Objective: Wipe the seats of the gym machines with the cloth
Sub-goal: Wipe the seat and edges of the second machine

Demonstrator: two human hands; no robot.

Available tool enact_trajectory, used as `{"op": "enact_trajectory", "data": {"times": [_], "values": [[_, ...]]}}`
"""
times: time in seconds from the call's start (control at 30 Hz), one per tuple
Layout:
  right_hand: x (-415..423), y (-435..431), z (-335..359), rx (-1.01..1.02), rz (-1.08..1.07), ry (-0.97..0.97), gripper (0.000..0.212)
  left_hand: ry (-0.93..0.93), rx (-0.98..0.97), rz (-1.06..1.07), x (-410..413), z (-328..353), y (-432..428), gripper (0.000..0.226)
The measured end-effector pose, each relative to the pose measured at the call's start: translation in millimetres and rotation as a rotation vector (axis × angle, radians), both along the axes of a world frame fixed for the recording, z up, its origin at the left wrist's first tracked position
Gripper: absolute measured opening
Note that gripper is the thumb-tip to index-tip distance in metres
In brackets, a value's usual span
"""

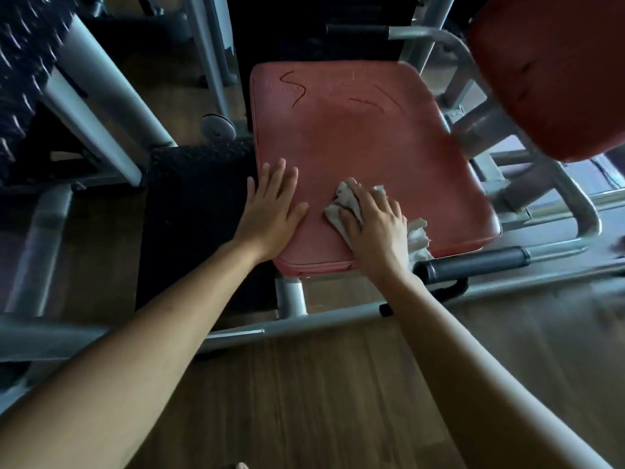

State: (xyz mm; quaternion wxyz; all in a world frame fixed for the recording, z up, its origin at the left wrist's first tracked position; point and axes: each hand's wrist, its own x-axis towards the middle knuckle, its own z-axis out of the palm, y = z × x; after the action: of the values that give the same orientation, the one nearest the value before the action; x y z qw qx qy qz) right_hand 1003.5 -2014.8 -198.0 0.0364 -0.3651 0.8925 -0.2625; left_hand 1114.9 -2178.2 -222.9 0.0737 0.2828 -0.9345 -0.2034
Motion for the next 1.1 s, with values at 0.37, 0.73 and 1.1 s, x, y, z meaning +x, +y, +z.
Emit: {"op": "enact_trajectory", "data": {"times": [0.37,0.73,1.1], "values": [[-3.0,-3.5,-12.7,-0.071,-0.002,0.109,0.050,0.363,0.142,0.012,2.9,-21.4,1.0,0.058],[-8.0,-3.9,-17.2,-0.082,0.057,0.223,0.036,0.169,0.072,-0.096,3.6,-22.0,-13.0,0.059],[48.2,22.0,-45.3,-0.448,0.081,0.368,0.056,0.231,0.081,-0.070,0.6,-19.8,-12.6,0.054]]}}
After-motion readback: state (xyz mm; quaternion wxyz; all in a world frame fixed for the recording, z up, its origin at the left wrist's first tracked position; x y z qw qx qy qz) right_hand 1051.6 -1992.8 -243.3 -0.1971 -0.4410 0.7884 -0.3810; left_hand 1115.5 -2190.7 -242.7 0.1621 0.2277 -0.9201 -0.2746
